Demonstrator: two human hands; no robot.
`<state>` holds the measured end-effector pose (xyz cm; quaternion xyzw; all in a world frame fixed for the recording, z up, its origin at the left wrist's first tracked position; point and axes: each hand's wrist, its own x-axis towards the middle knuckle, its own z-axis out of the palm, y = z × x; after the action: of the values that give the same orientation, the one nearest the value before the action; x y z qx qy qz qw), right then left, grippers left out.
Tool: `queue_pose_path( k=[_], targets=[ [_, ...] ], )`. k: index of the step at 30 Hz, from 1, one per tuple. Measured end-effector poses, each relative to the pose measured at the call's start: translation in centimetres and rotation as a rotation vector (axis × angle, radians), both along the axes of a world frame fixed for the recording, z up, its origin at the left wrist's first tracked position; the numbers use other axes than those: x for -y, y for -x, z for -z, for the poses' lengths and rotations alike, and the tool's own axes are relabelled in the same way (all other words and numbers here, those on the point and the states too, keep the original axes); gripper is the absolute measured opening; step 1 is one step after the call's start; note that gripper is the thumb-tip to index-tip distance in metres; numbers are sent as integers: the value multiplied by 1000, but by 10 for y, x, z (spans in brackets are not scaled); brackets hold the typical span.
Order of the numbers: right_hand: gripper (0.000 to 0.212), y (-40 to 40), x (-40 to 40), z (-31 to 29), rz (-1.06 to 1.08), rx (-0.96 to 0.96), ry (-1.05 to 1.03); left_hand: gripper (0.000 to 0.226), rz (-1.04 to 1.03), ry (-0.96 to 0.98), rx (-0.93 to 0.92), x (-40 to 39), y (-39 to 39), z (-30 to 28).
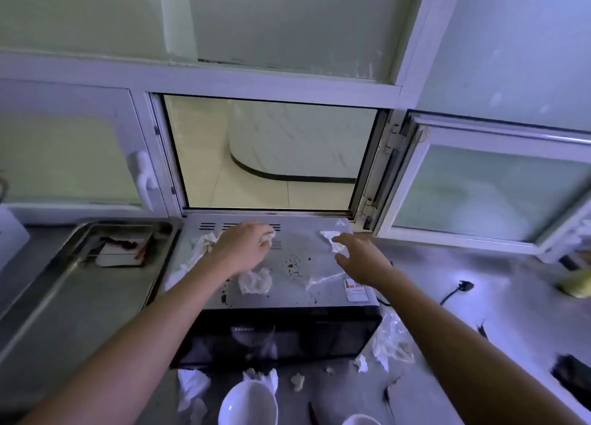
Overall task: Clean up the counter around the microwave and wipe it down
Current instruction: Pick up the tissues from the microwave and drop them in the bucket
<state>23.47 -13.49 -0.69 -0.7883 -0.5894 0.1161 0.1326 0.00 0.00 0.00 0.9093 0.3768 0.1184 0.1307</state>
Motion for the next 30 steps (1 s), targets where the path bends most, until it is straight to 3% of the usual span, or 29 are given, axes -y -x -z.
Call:
queue_pose_path(
  k=[13, 21, 30],
  targets=[
    [43, -15, -50, 34, 48, 97, 63, 50, 92, 9, -104, -56, -21, 34],
    [24, -25, -57, 47, 61, 140, -108, 29, 120, 18, -18, -67, -24, 44],
    [16, 8, -26, 36, -78, -107, -352, 21, 140, 58, 142, -45, -9, 37]
  ],
)
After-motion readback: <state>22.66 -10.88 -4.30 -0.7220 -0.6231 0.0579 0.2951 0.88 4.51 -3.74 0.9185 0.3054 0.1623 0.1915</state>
